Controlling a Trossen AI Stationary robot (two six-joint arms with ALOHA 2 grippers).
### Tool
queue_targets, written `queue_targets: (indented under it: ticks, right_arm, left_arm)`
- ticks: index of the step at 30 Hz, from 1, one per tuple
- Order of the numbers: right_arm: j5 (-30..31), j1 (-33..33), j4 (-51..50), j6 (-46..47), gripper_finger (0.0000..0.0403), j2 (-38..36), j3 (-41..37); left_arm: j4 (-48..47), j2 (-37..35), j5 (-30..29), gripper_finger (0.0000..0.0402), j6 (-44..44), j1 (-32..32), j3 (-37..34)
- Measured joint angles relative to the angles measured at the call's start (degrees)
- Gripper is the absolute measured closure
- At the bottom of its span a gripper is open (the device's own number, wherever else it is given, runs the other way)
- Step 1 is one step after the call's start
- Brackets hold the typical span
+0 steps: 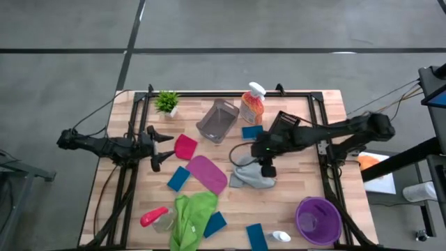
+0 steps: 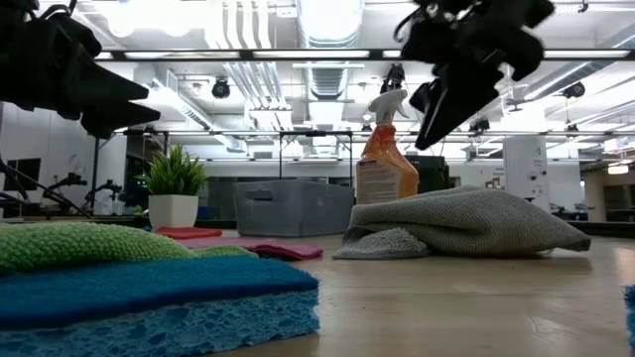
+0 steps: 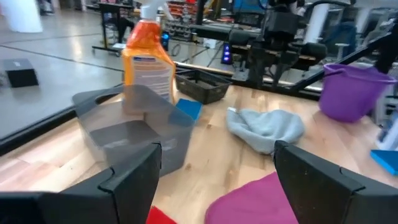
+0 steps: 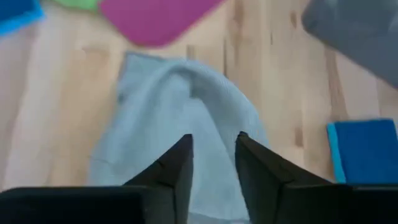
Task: Pick & Place Kitchen Items
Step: Put the gray microfiber cloth into the purple bucket
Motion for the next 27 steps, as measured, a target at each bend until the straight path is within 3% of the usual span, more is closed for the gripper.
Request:
queue_targets:
  ticks: [5, 9, 13, 19, 27]
  right_arm:
    - [-0.4, 0.0, -4.7, -1.8, 0.0178, 6.6, 5.0]
    - [-4.0, -0.1, -7.4, -2.5, 0.0089, 10.6, 8.1]
    - [-7.5, 0.3, -9.2, -2.1, 0.0043, 13.2, 10.3]
    - [-7.6, 1.1, -9.1, -1.8, 0.0051, 14.7, 10.7]
    - [-7.6, 2.6, -9.4, -1.4, 0.0117, 16.1, 10.6]
  left_arm:
    - [0.7, 0.9, -2.2, 0.0089, 1.7, 0.0, -0.1]
    - [0.8, 0.9, -2.2, 0.0089, 2.4, 0.0, -0.1]
    - [0.8, 0.9, -2.2, 0.0089, 2.5, 0.0, -0.1]
    - [0.8, 0.9, -2.2, 0.0089, 2.5, 0.0, -0.1]
    - [0.7, 0.9, -2.4, 0.0089, 2.4, 0.0, -0.1]
